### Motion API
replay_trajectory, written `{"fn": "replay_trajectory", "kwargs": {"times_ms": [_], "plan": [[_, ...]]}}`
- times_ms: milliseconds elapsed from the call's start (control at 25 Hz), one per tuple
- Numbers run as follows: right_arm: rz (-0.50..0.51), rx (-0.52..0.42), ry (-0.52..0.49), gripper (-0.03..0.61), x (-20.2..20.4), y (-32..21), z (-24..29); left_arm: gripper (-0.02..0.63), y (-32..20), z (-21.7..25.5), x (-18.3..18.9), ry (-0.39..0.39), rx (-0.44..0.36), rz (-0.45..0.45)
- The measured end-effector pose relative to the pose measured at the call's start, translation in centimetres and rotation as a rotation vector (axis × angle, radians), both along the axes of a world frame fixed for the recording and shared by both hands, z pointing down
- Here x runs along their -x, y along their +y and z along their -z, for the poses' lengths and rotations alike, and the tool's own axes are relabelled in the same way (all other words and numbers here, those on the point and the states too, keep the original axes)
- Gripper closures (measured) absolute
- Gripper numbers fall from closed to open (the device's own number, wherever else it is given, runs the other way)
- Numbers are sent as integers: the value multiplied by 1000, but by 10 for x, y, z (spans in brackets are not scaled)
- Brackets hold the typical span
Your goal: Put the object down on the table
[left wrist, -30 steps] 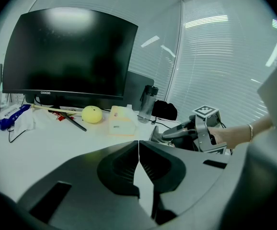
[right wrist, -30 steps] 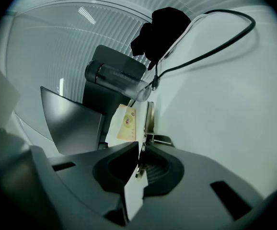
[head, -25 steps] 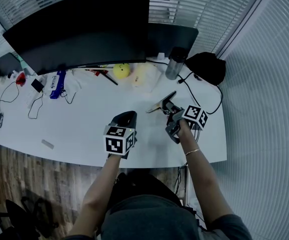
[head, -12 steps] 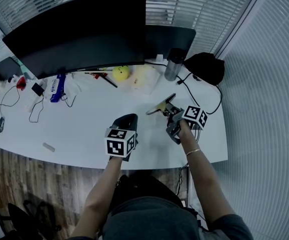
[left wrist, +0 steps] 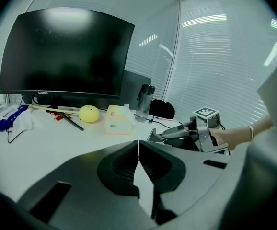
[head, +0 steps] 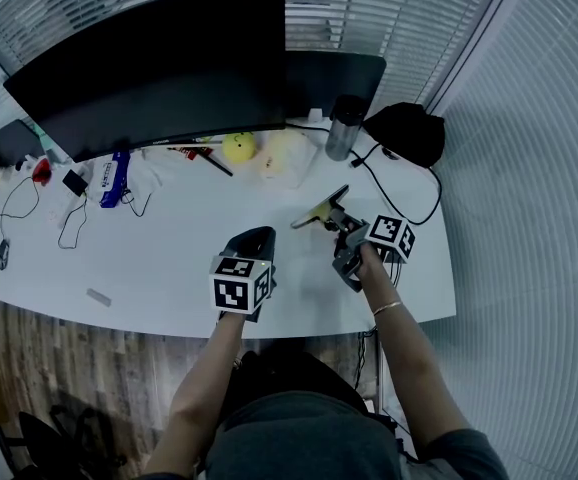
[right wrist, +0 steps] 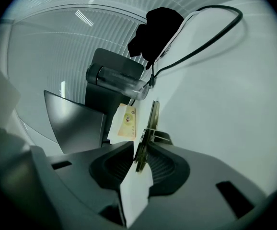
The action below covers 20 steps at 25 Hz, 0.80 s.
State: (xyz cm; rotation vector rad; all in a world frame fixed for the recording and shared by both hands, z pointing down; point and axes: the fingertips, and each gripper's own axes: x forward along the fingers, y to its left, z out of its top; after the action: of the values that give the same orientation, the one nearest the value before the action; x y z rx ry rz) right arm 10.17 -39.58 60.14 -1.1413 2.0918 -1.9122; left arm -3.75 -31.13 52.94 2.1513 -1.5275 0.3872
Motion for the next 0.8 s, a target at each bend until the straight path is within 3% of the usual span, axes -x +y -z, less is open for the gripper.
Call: {"fn": "replay_trajectory", "kwargs": {"times_ms": [400, 800], "plan": [[-9, -54, 46, 485, -10, 31, 12, 589, 5, 2, -1, -13, -9, -30], [20, -176, 200, 511, -10, 61, 37, 589, 13, 0, -3, -14, -15, -56]]}}
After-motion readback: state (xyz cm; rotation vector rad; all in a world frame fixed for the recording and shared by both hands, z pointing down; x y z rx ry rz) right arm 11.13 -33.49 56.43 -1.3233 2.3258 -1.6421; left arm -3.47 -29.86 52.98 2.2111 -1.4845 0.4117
